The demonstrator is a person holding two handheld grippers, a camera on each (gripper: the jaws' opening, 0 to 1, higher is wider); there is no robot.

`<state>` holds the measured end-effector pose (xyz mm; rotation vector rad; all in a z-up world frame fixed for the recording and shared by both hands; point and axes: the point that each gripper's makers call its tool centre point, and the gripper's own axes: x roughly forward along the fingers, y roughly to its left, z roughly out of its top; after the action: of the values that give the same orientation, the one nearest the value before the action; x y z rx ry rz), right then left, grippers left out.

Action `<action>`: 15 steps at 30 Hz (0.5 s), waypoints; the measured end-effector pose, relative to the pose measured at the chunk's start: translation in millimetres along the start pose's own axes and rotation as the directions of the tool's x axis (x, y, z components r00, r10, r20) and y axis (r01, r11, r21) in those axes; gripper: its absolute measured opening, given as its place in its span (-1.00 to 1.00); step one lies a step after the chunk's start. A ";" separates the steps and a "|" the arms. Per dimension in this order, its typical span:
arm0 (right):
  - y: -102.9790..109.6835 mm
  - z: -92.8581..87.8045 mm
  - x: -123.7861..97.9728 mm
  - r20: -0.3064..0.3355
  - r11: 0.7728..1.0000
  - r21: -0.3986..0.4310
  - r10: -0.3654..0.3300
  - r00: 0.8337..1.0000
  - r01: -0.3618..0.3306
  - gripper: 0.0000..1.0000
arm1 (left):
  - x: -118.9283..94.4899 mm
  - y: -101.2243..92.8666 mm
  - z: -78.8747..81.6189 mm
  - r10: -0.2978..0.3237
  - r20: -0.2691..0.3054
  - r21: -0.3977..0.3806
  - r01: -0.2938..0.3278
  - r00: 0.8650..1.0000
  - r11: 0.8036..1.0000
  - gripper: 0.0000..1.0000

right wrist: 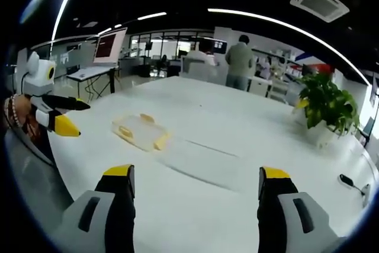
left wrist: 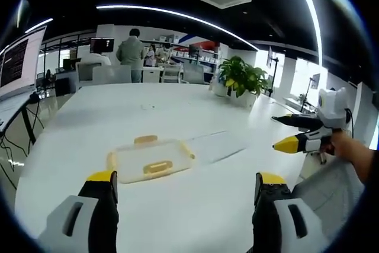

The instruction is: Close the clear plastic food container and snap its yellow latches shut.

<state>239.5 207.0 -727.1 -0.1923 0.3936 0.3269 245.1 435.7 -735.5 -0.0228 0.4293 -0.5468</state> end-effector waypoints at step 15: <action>1.1 -4.2 1.6 -0.017 0.999 0.037 0.014 1.000 -0.013 0.69 | -1.2 2.4 1.2 0.008 0.004 -0.023 -0.008 1.000 1.000 0.88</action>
<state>239.1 207.4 -731.7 -0.1562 0.4179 0.3313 245.8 438.3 -734.3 -0.0442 0.4317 -0.5340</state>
